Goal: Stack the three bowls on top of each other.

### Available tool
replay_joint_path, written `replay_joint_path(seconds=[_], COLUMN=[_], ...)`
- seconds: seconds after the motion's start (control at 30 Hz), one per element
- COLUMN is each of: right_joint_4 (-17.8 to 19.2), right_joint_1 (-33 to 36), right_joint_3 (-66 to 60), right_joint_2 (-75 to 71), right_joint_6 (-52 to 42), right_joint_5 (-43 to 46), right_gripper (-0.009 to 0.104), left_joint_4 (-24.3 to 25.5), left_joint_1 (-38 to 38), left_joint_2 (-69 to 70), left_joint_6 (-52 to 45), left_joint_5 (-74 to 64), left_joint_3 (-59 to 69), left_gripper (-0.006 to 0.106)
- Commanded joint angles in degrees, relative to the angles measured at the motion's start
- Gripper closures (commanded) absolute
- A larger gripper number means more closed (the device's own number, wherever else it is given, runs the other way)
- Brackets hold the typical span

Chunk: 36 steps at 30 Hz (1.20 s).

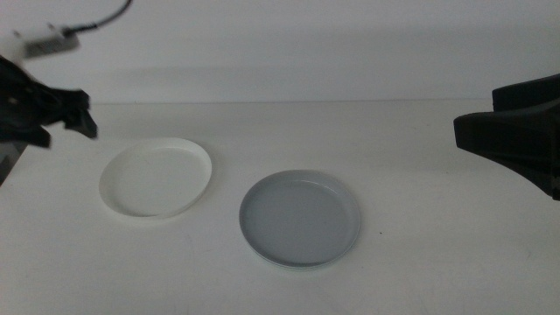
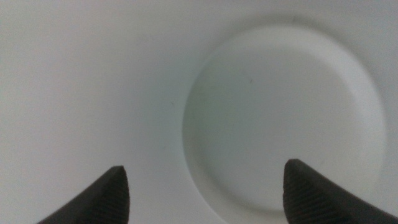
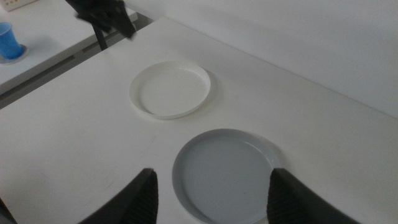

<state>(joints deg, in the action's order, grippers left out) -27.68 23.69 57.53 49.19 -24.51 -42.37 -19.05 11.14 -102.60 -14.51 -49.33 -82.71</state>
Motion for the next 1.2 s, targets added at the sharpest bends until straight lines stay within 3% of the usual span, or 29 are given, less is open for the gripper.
replay_joint_path(seconds=[0.0,0.23,0.37,0.57,0.93,1.0,1.13,1.17], right_joint_4=[-0.87,-0.69,-0.69,-0.5,-0.51,-0.51,-0.51,-0.51], right_joint_1=[-0.06,-0.06,-0.06,-0.06,-0.06,-0.06,-0.06,-0.06], right_joint_3=[1.38,1.38,1.38,1.38,1.38,1.38,1.38,1.38], right_joint_2=[-0.4,-0.4,-0.4,-0.4,-0.4,-0.4,-0.4,-0.4], right_joint_6=[-0.5,-0.5,-0.5,-0.5,-0.5,-0.5,-0.5,-0.5], right_joint_5=[3.36,3.36,3.36,3.36,3.35,3.35,3.35,3.35], right_gripper=[0.05,0.05,0.05,0.05,0.05,0.05,0.05,0.05], left_joint_4=[-1.99,-1.54,1.29,4.85,4.85,4.85,4.3,4.28], left_joint_1=[-0.85,-3.02,-4.34,-4.34,-4.27,-4.27,-4.27,-4.27], left_joint_2=[-3.7,-12.66,-12.85,-13.32,-17.22,-17.4,-17.09,-16.61], left_joint_6=[0.99,3.35,5.64,5.42,7.09,7.02,7.2,7.47], left_joint_5=[-2.46,-0.74,3.51,3.65,3.51,3.08,1.35,0.69], left_joint_3=[-5.22,-8.53,-8.53,-8.53,-8.48,-8.48,-8.52,-8.52], left_gripper=[0.018,0.022,0.029,0.029,0.032,0.047,0.101,0.1])
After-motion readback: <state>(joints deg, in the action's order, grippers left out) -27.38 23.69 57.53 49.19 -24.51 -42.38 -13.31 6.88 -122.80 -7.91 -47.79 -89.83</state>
